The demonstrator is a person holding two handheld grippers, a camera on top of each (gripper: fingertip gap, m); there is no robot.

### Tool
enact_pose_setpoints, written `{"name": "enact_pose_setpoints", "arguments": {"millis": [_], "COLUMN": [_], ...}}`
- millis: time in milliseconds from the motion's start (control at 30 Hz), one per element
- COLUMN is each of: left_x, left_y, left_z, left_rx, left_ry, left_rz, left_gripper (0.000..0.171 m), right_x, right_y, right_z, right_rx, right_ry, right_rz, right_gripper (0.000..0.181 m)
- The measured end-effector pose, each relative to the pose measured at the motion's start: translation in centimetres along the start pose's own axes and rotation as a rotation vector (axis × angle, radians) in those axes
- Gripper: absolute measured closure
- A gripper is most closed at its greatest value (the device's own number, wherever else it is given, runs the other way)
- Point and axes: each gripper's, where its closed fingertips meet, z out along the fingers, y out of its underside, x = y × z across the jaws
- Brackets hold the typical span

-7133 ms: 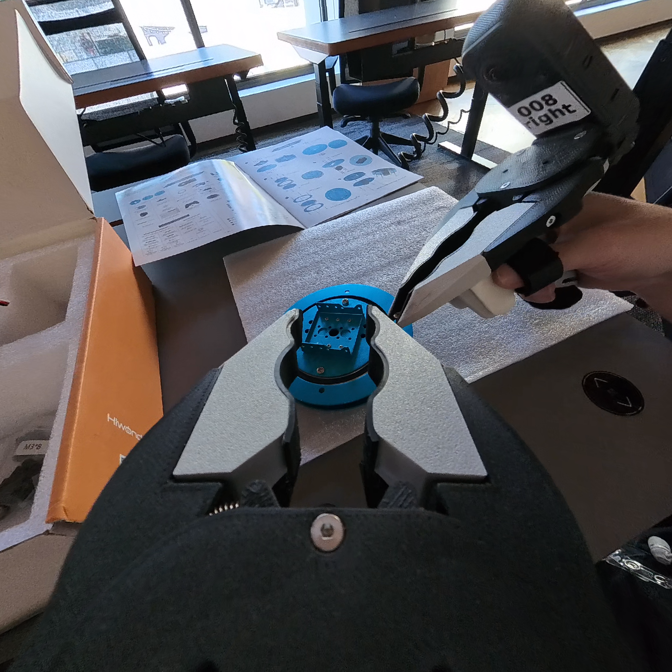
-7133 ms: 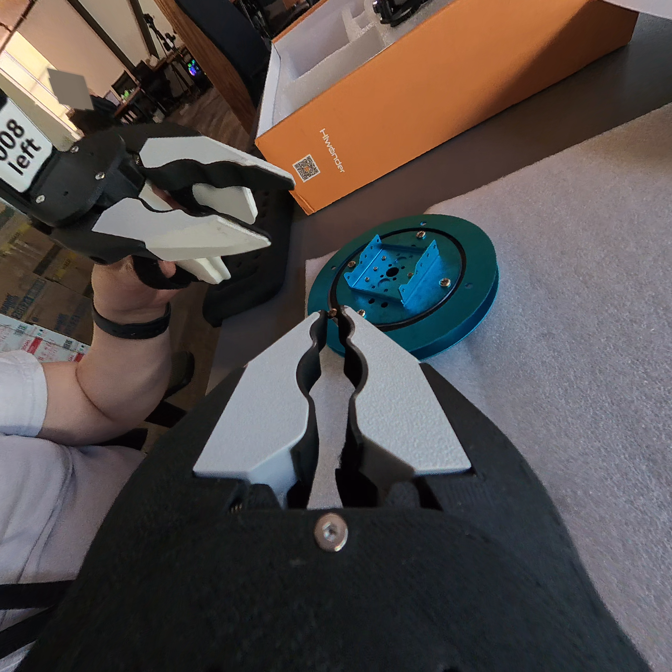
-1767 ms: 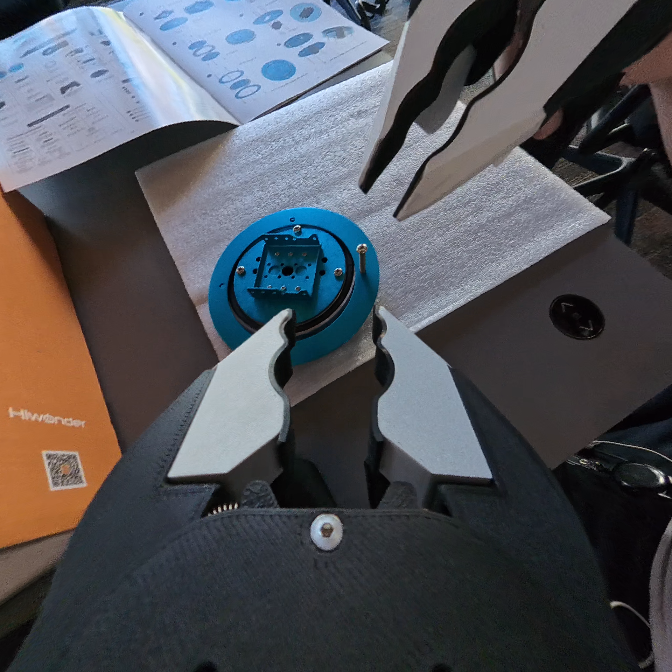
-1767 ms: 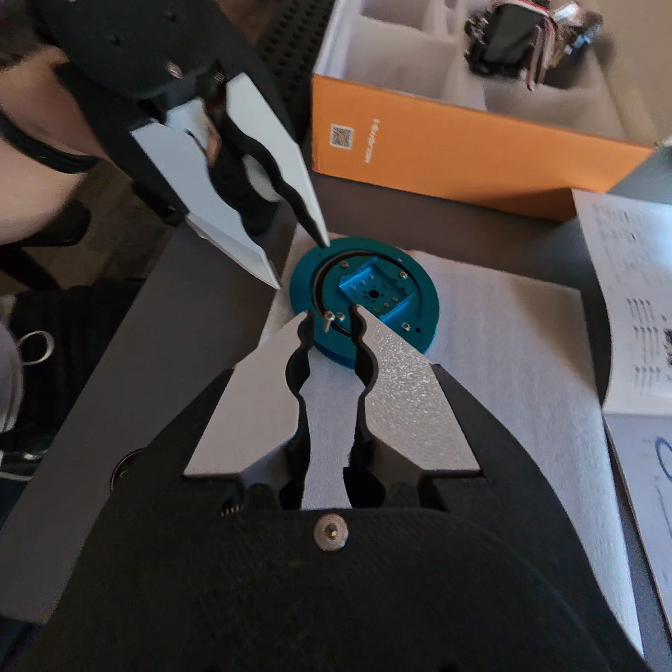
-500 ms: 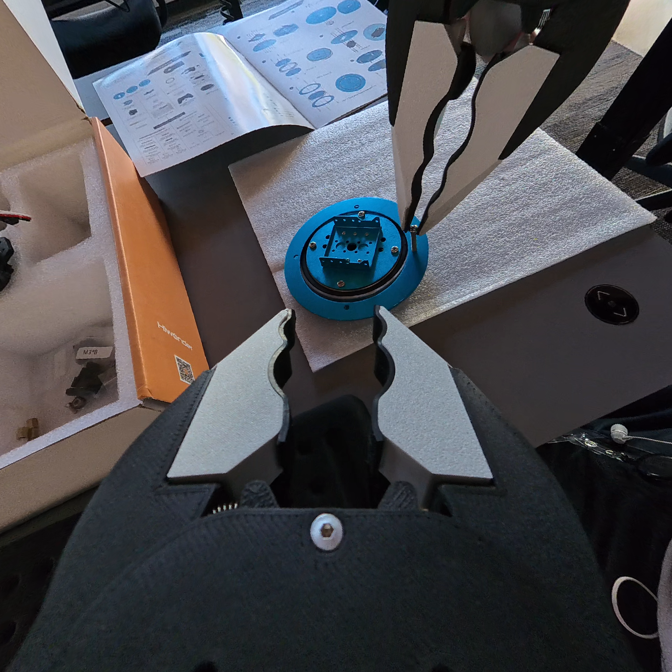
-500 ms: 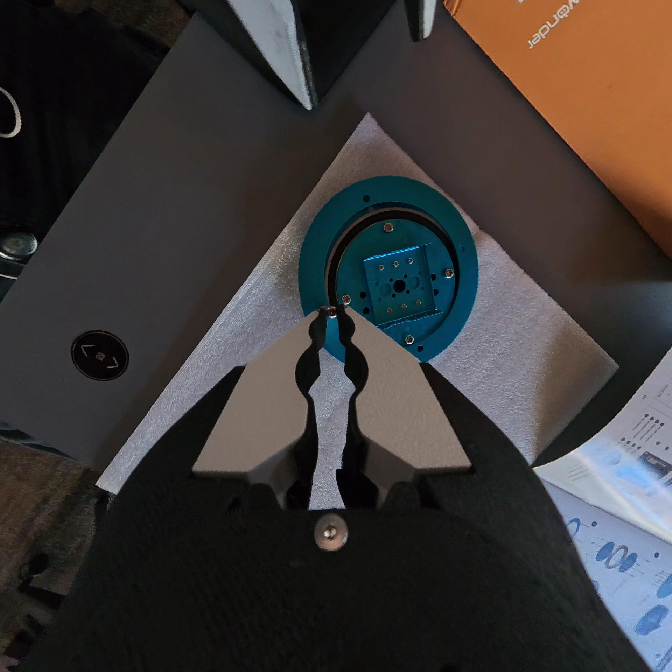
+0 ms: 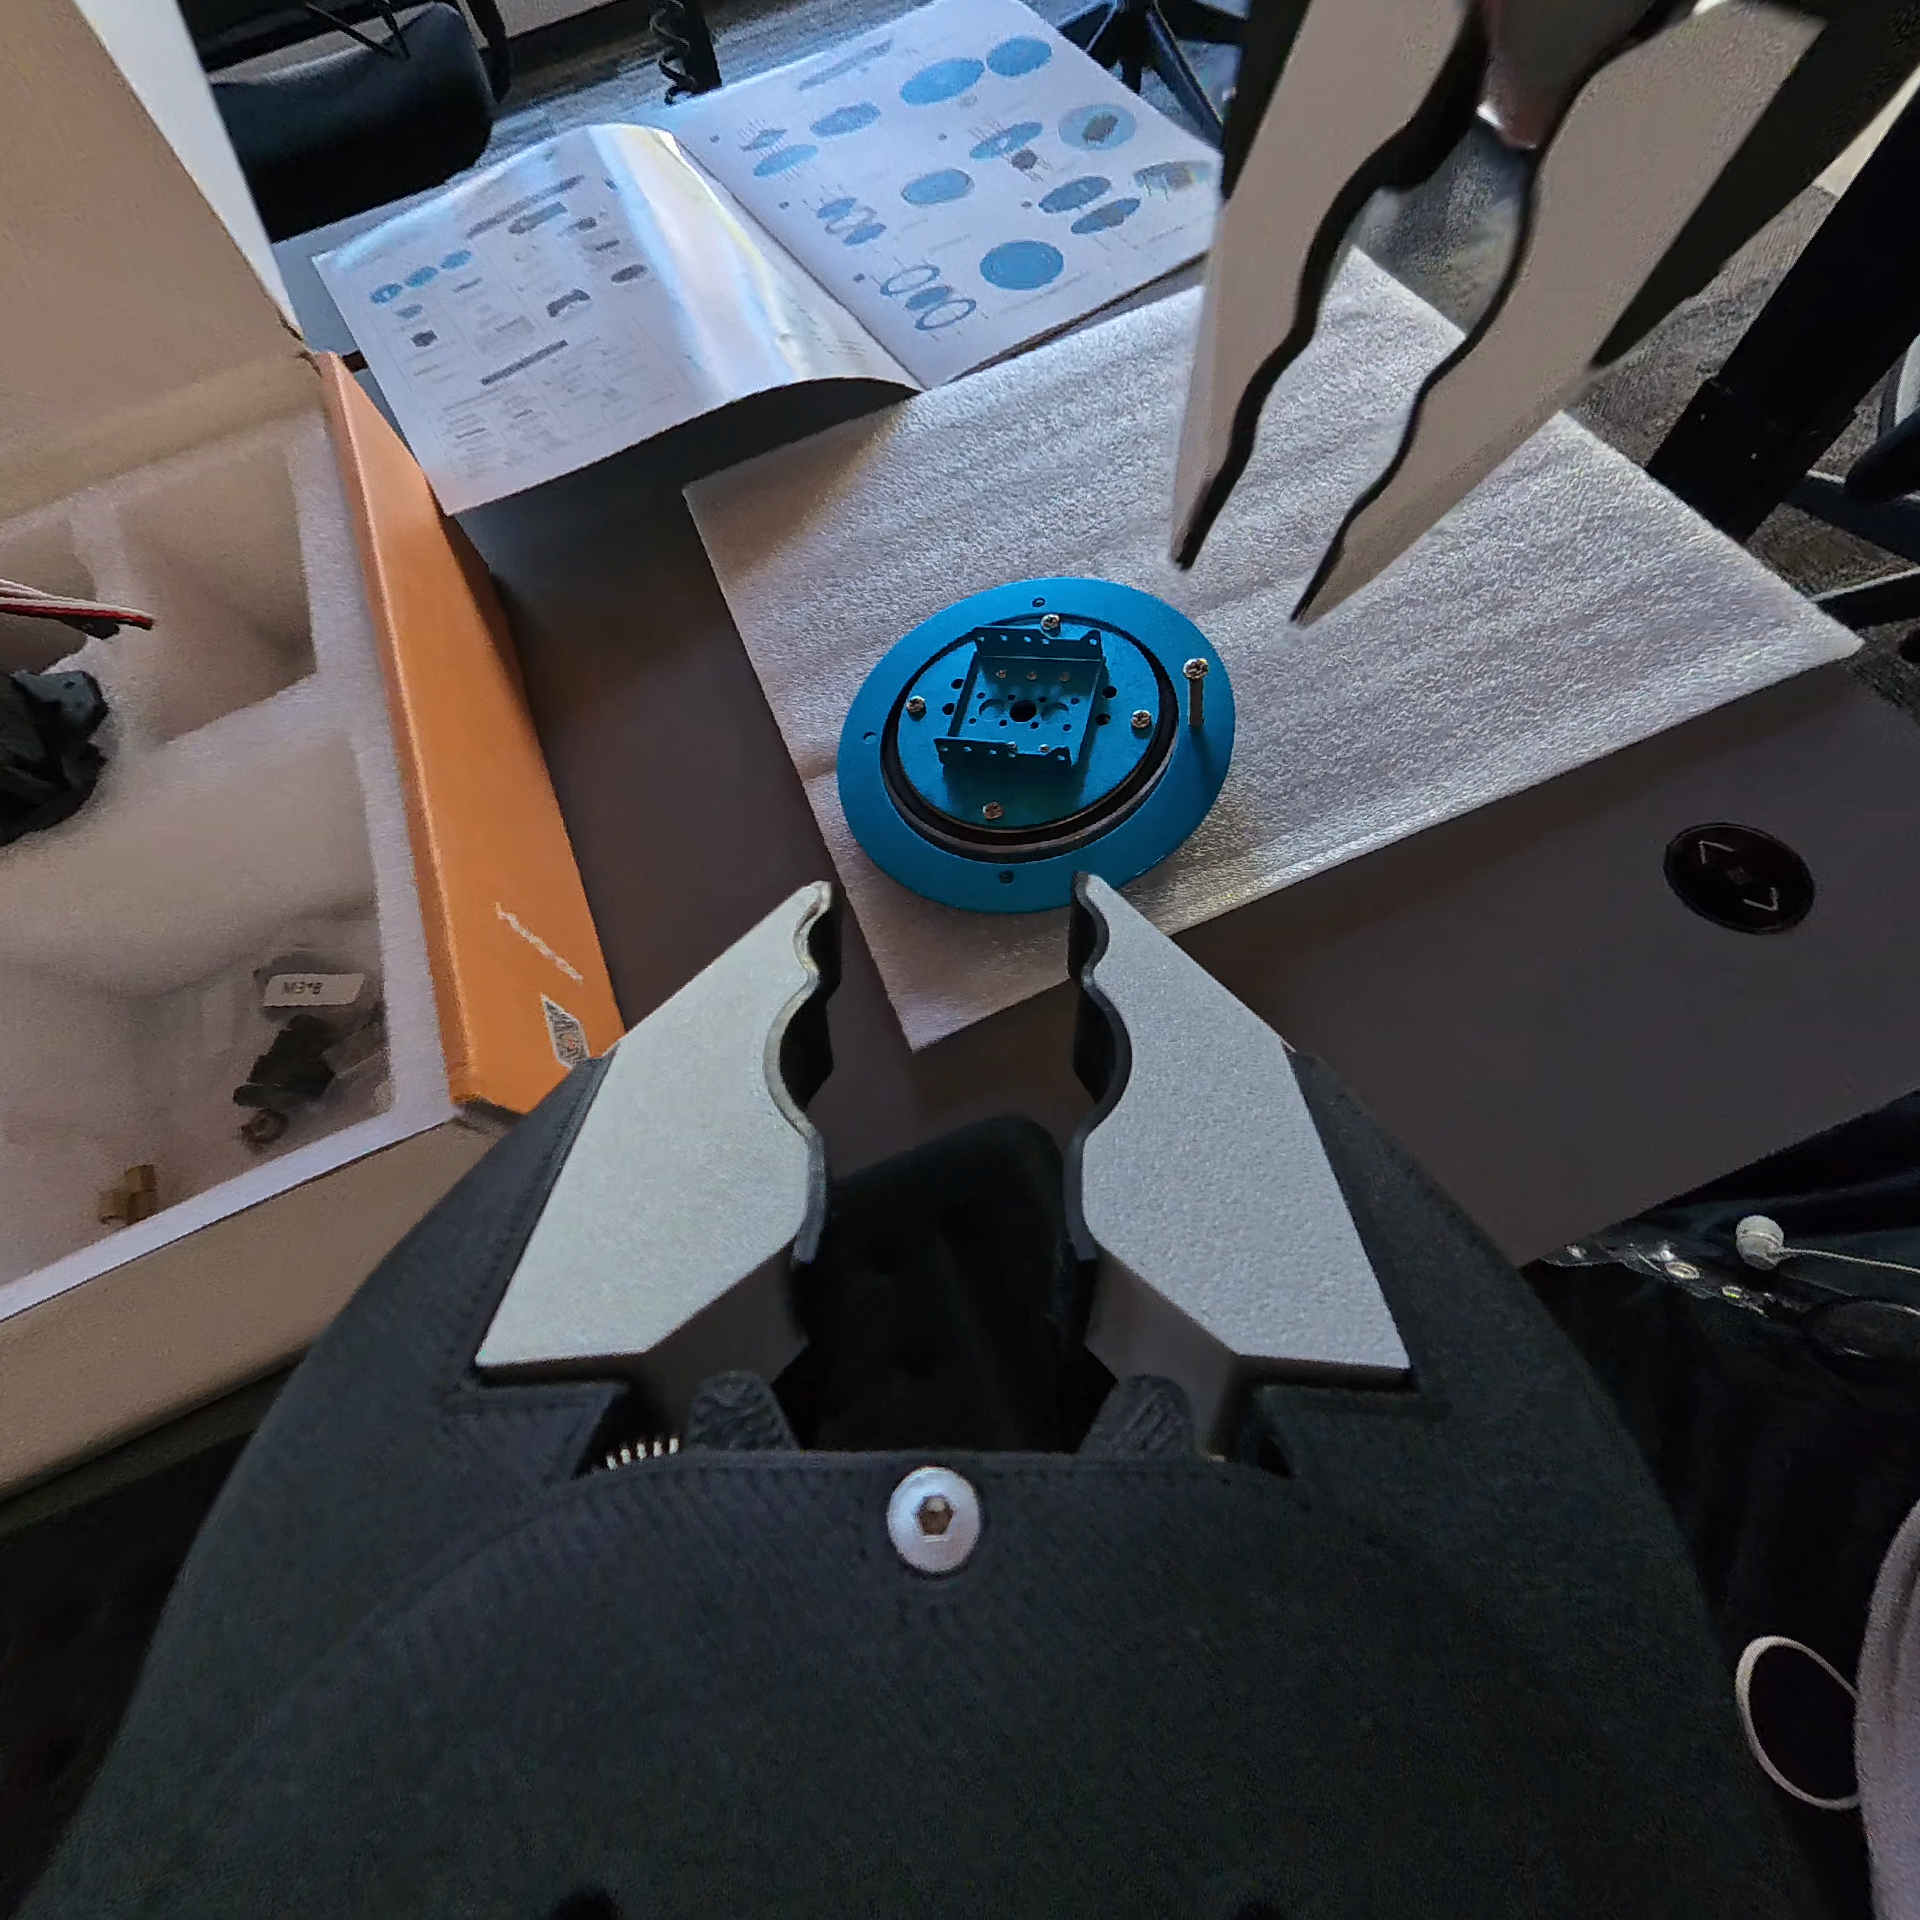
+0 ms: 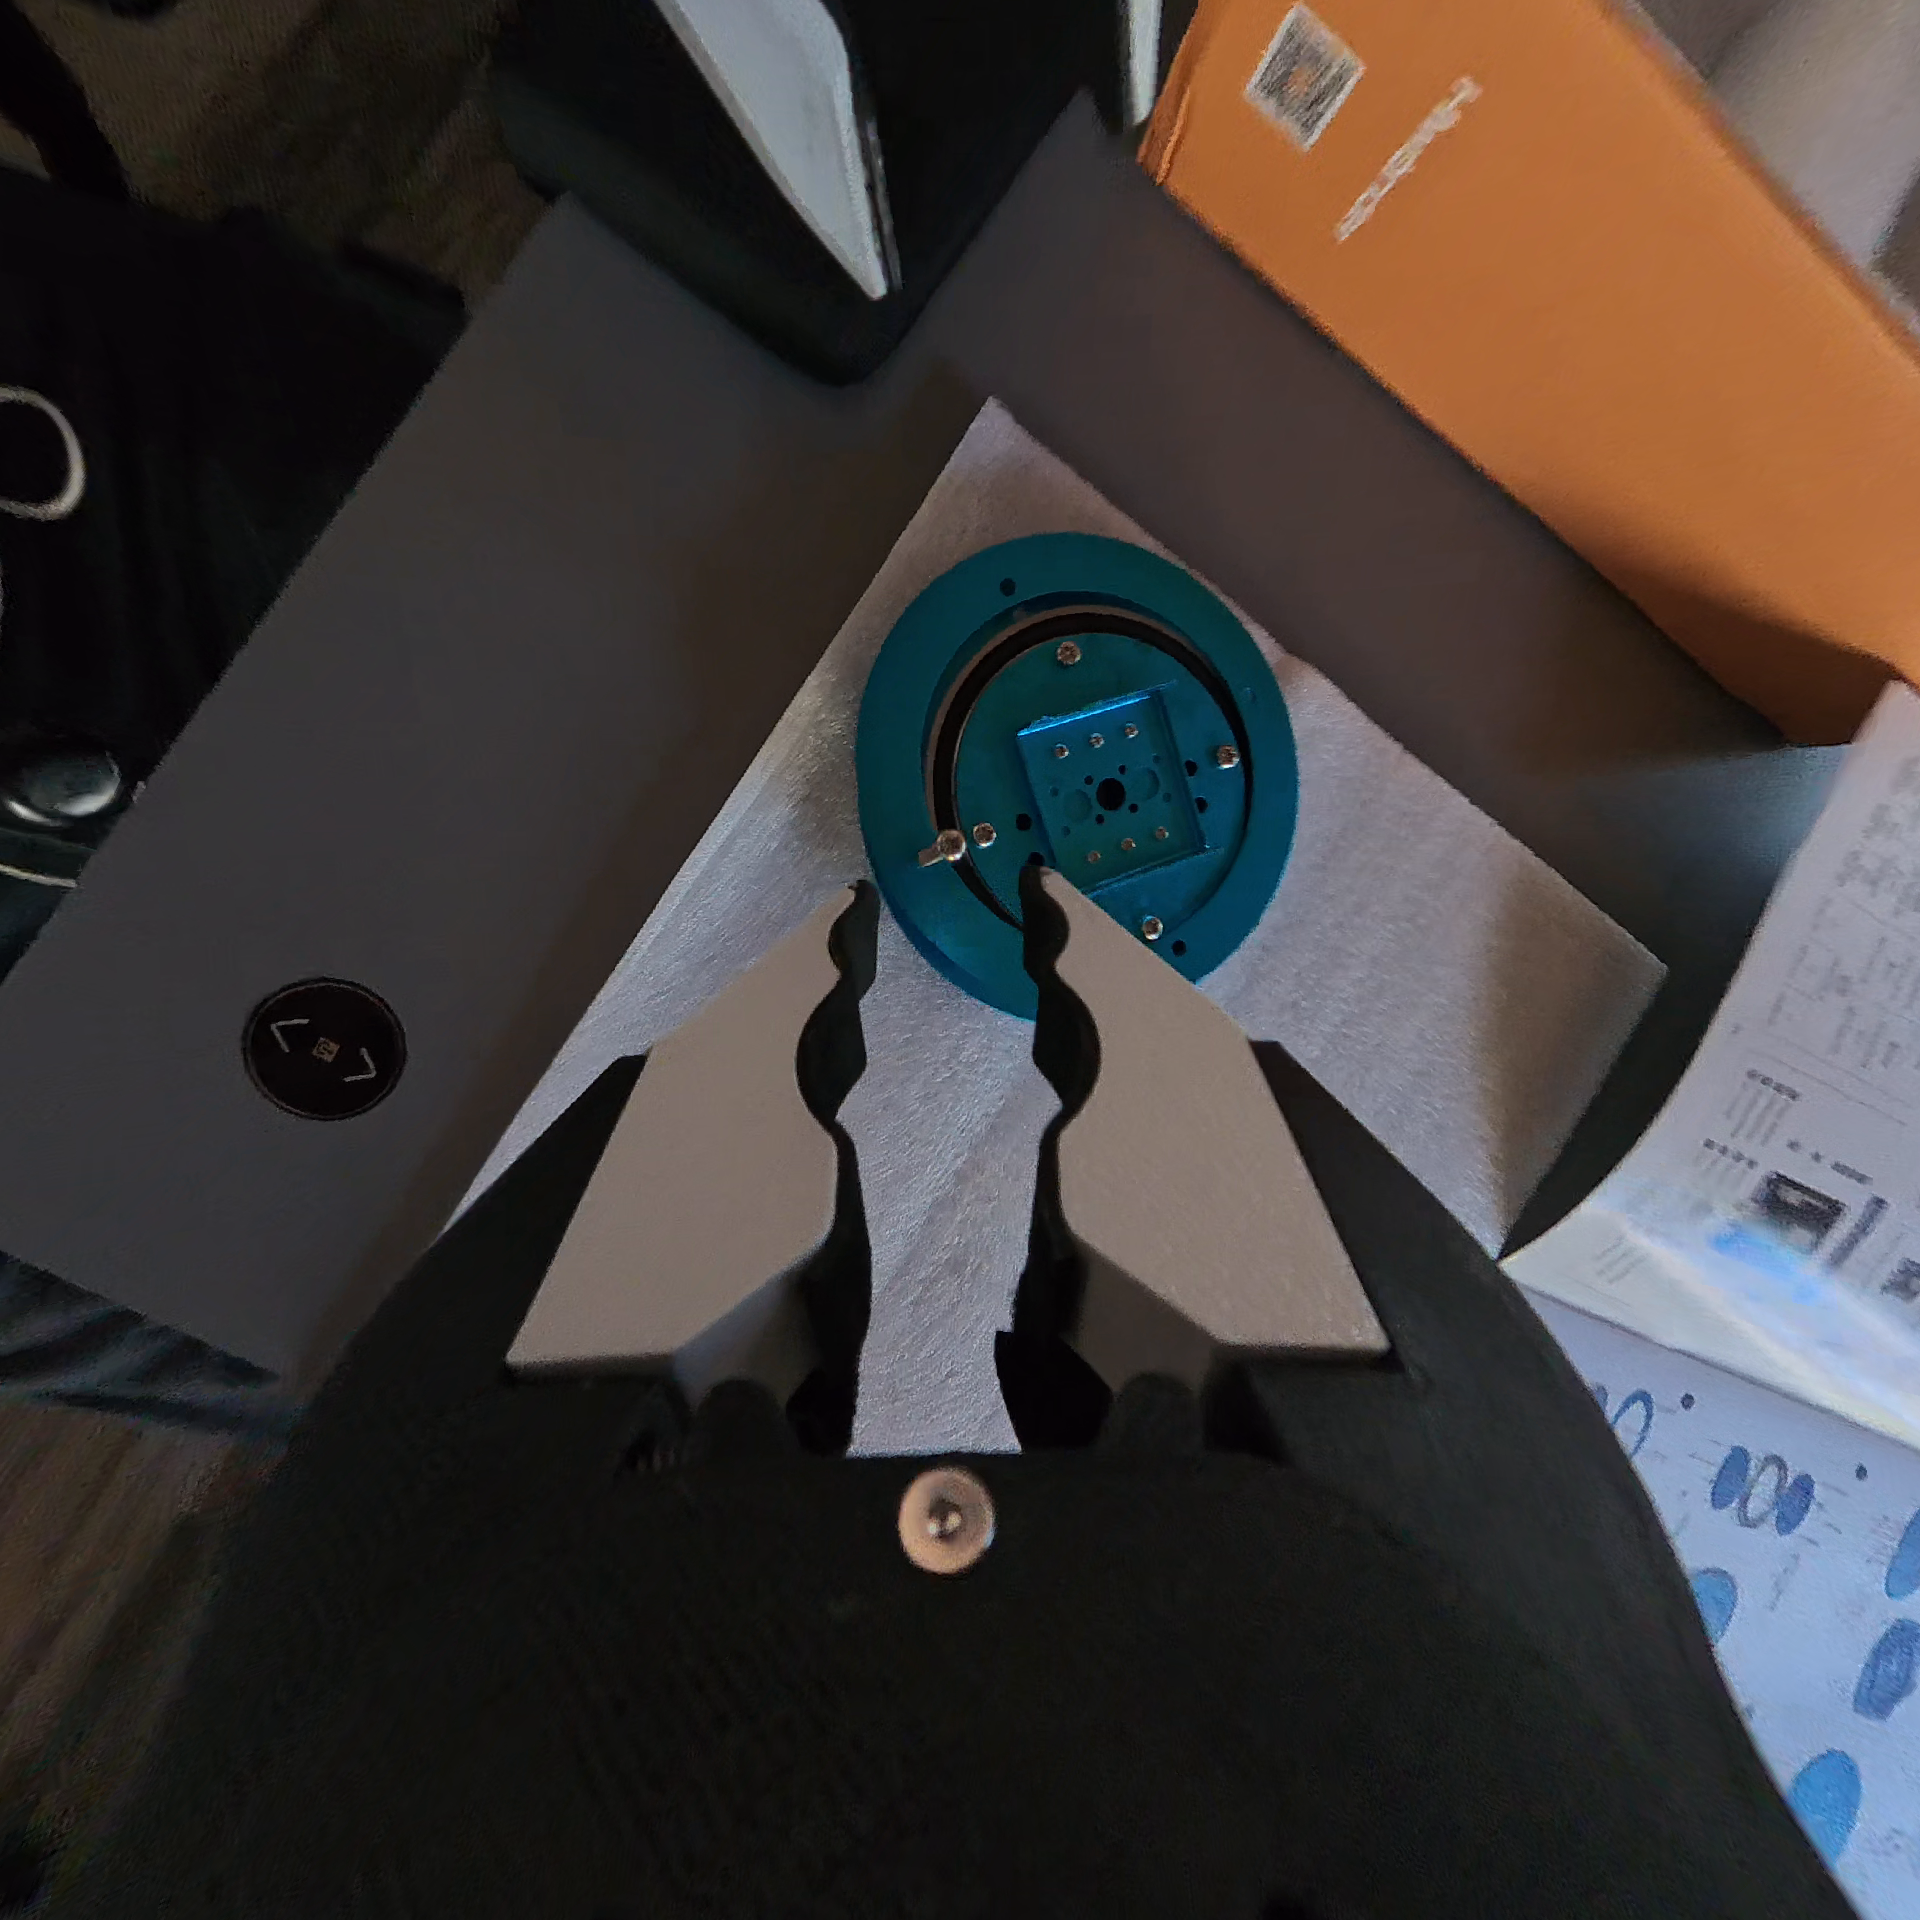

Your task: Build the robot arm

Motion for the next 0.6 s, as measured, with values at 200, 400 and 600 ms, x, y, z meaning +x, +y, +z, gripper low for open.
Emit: {"name": "enact_pose_setpoints", "arguments": {"millis": [200,400,600], "left_x": [-1.0,-1.4,-0.8], "left_y": [-0.9,-5.4,-12.1], "left_z": [-1.6,-3.8,-5.6], "left_rx": [0.060,0.153,0.241], "left_ry": [-0.006,0.056,0.152], "left_rz": [-0.028,-0.038,0.018], "left_gripper": [0.127,0.125,0.123], "right_x": [1.2,-5.8,-14.3], "right_y": [0.3,2.6,0.6], "right_z": [-8.2,-19.5,-33.4], "right_rx": [0.217,0.167,0.141], "right_ry": [0.323,0.650,0.956], "right_rz": [0.259,0.608,0.787], "right_gripper": [0.150,0.154,0.167]}}
